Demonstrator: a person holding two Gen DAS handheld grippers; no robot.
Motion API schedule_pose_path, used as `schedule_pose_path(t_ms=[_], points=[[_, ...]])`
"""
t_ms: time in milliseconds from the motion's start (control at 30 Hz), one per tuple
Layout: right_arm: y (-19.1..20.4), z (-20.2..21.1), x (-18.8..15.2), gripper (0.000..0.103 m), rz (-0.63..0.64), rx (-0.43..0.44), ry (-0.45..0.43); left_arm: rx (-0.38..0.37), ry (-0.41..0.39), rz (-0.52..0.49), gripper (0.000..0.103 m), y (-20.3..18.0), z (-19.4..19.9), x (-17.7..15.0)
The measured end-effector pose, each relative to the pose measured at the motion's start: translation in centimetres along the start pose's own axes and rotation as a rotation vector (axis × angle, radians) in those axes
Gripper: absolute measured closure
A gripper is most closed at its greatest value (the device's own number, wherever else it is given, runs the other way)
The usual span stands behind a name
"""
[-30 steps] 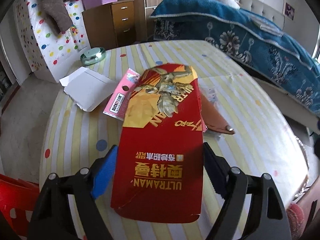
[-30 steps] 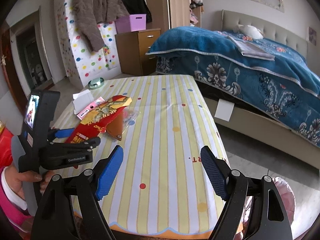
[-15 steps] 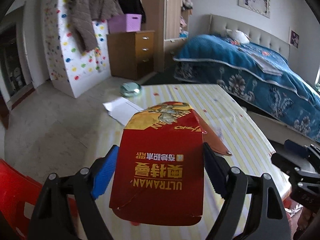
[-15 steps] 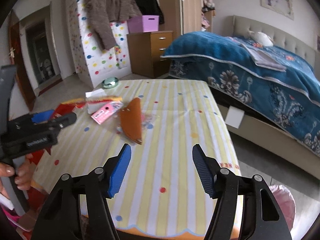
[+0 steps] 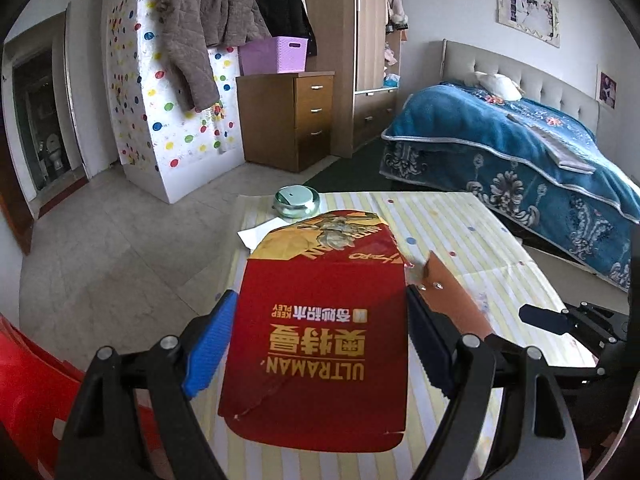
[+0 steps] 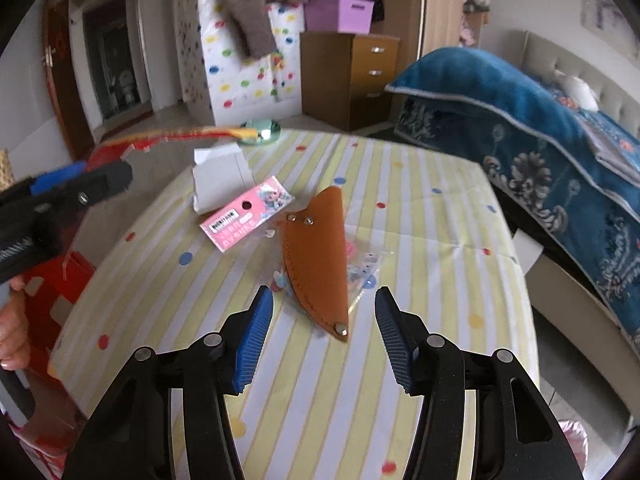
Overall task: Collect trash
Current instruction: 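Grasp the brown leather sheath with the right tool while the left tool holds the red box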
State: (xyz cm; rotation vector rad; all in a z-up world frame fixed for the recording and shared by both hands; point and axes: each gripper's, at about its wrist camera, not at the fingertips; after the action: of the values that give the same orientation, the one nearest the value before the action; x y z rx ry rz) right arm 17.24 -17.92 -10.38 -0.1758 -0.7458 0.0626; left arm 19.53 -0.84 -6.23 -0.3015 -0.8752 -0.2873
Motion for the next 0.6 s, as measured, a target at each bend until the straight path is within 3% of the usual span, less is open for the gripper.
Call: schedule_pose_path(t_ms=[167,267,400,533,600], points=[[1.0,-2.8,1.2,0.049,0.029,0.013,0.027,0.009,0.014,0.007,0.024,0.9,-1.6,0.3],[1.4,-3.7,1.4,0.040,0.044,0.010,0.037,0.015,0.028,0.012,0.024,1.3,-2.4,0.3],[1.9,-5.4,1.6,0.039,0.066,0.017,0.084,0.022,0.036,0.019,0.024,1.8,-2.8,0.3],[1.7,-5.3,1.5,0.056,0.047,0.025,0.075,0.029,0.038,0.026,0.024,2.1,-2.6,0.2],[1.4,-4.0,1.5,0.057,0.032,0.021,0.033,0.030,0.037,0.031,0.024,2.2,-2.2,0.2]])
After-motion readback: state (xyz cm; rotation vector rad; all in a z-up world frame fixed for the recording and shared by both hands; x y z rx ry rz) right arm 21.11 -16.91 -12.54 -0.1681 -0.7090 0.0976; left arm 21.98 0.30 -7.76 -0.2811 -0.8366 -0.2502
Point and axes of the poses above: each gripper's, at about its wrist camera, not at the fingertips, and z roughly against the way its jaws point, y to its left, x to its top, and after that the axes turned 15 degrees about -x, right-handed
